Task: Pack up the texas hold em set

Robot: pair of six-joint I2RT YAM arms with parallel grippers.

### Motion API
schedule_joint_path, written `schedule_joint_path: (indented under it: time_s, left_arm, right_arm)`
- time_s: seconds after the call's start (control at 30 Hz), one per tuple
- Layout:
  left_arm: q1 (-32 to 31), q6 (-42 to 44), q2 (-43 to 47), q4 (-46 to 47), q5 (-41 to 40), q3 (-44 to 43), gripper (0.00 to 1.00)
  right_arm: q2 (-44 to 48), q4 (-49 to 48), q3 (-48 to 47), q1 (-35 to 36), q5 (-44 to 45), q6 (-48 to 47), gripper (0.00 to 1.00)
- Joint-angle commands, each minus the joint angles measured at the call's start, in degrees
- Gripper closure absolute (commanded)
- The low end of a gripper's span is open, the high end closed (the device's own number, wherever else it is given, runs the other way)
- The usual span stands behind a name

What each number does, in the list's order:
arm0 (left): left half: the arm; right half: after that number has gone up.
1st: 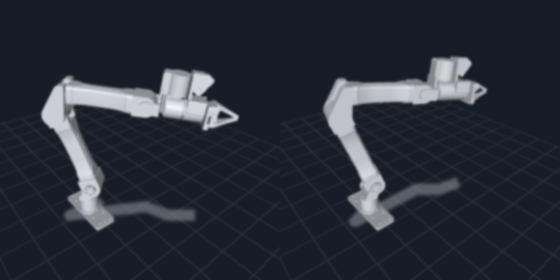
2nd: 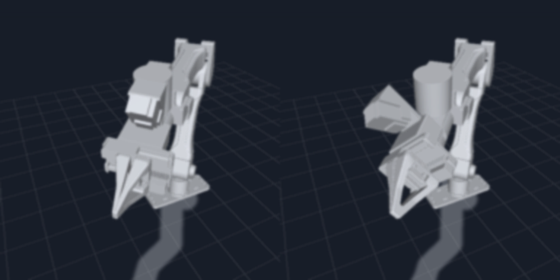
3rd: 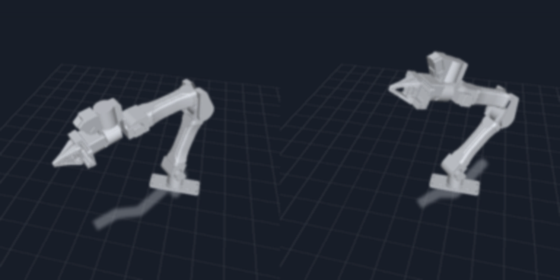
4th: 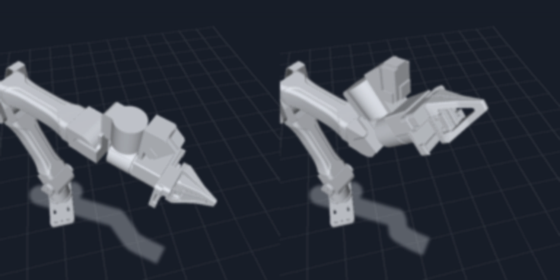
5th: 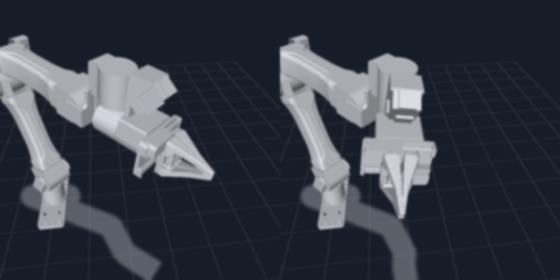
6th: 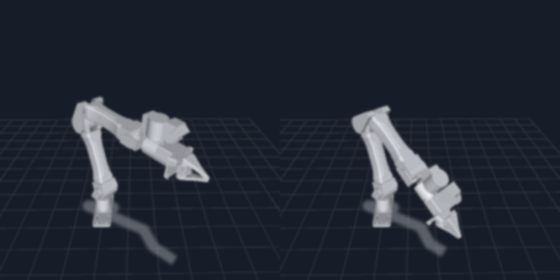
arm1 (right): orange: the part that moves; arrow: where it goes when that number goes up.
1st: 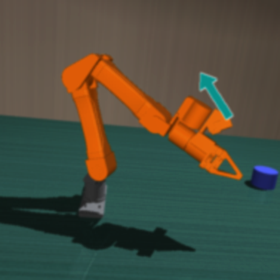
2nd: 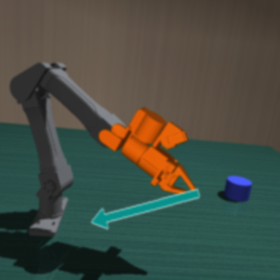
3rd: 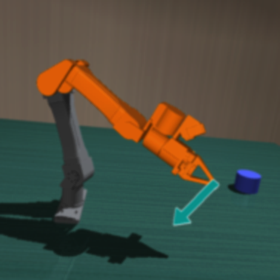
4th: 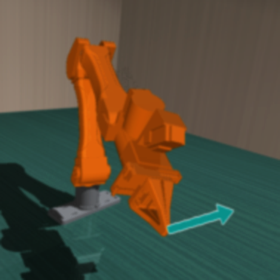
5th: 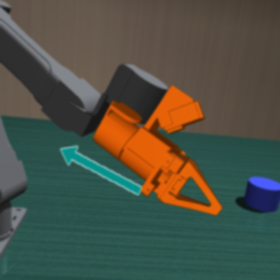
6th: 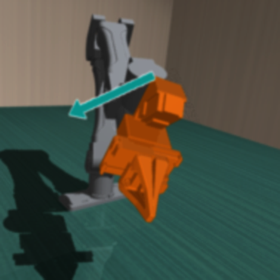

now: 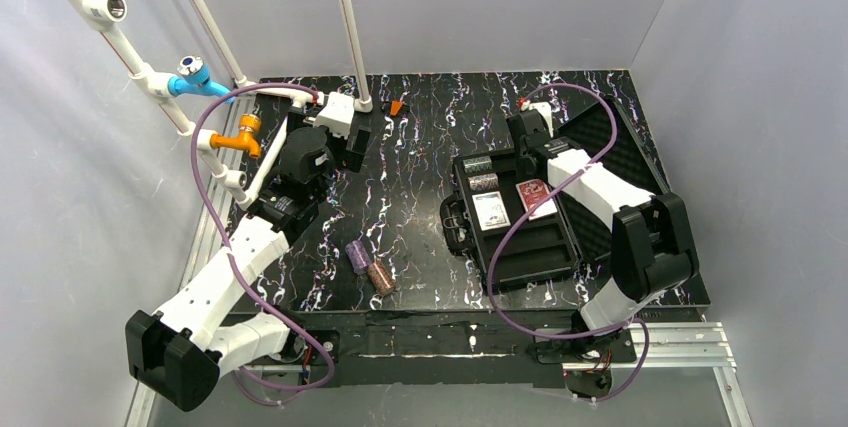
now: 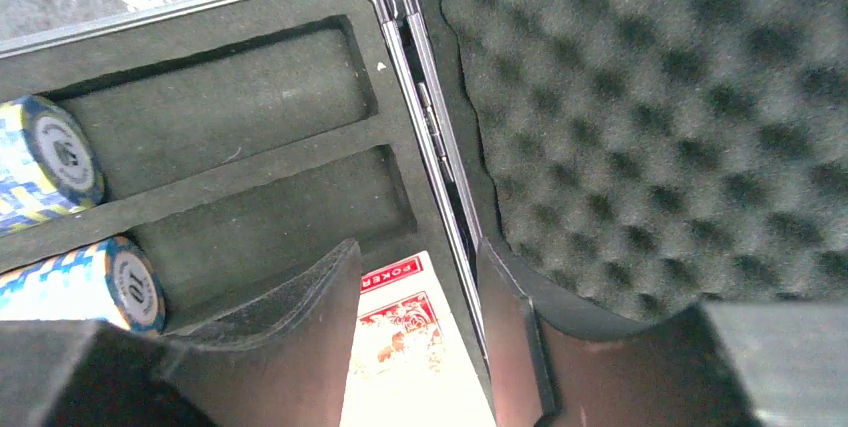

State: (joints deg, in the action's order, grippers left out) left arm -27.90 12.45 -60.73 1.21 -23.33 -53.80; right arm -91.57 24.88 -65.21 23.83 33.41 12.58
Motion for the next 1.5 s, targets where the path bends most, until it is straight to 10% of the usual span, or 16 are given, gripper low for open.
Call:
schedule_joint_path:
  time_s: [0.0, 0.8, 1.17, 1.47]
  left_arm:
    - [-0.22, 0.34, -0.36, 0.74, -0.75, -0.5, 0.01]
    - [-0.22, 0.76, -0.07, 0.56, -0.23, -0.56, 0.01]
    - [-0.25, 0.87, 0.09, 0.54, -0.2, -0.52, 0.01]
    - [-0.24, 0.74, 0.3, 0.63, -0.13, -0.43, 0.01]
  right_arm:
    - [-1.4, -3.49, 0.95, -0.31, 2.37, 1.65, 0.47]
    - [0.57, 2.45, 3.3, -0.9, 3.33, 7.33, 0.62]
    - [2.9, 3.14, 0.82, -0.98, 0.75, 6.44, 0.37]
    - [10.87, 3.42, 5.14, -1.47, -1.16, 6.7, 0.41]
